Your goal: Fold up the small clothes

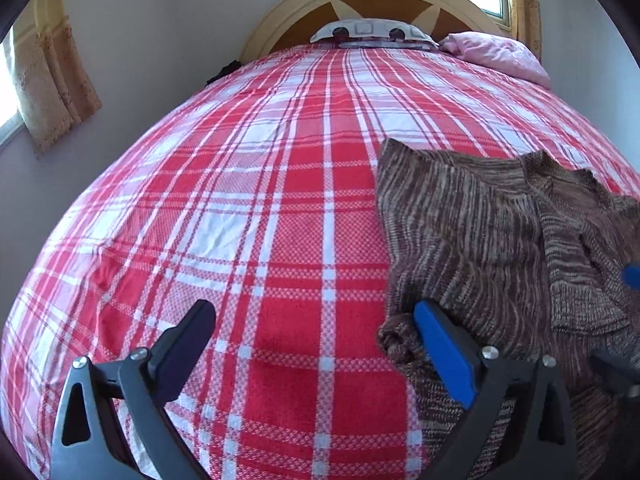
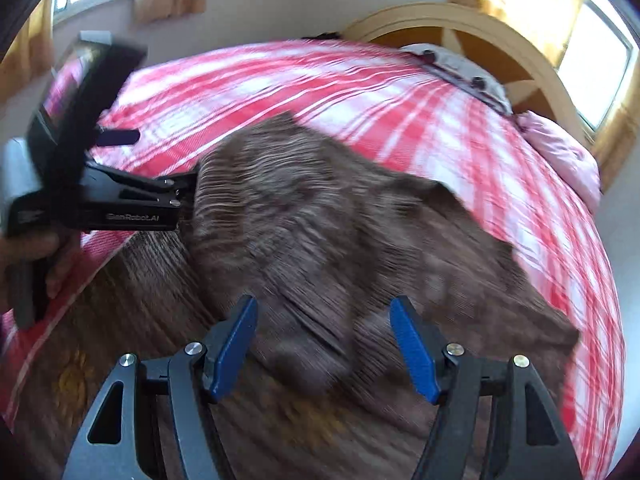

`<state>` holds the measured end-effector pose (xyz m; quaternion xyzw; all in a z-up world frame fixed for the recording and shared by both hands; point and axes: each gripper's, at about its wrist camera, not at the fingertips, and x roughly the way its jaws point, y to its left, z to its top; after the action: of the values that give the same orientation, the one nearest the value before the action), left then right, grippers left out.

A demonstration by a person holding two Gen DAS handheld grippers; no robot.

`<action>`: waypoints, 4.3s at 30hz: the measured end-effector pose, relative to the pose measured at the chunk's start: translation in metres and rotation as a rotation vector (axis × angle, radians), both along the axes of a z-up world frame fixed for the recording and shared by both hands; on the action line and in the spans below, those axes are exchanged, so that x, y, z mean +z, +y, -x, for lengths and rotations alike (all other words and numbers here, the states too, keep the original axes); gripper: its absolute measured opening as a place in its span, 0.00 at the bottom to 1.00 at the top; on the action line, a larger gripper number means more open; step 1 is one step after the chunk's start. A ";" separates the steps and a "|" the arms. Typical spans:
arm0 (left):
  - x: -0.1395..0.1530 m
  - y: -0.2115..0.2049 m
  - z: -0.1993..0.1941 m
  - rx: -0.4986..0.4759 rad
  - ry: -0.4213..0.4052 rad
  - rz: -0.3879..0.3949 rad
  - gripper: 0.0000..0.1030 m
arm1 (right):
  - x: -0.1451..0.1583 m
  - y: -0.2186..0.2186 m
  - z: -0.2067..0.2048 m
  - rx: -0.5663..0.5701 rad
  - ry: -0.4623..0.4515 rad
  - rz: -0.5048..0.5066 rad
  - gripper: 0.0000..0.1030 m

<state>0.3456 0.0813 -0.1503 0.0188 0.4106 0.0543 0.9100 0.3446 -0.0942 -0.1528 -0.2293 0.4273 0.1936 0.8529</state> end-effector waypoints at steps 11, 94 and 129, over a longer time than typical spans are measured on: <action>-0.003 0.002 0.000 -0.013 0.011 0.031 1.00 | 0.024 -0.049 -0.049 -0.183 0.000 -0.109 0.07; 0.017 -0.039 0.068 -0.132 -0.025 -0.059 1.00 | -0.002 -0.102 0.082 -0.111 0.131 -0.228 0.49; 0.015 -0.036 0.167 -0.170 -0.028 0.026 1.00 | 0.010 -0.170 0.156 -0.205 0.066 -0.291 0.52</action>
<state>0.1782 0.0456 -0.1354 0.0407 0.3955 -0.0281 0.9171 0.1885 -0.2642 -0.1429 -0.0521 0.4436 0.1730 0.8778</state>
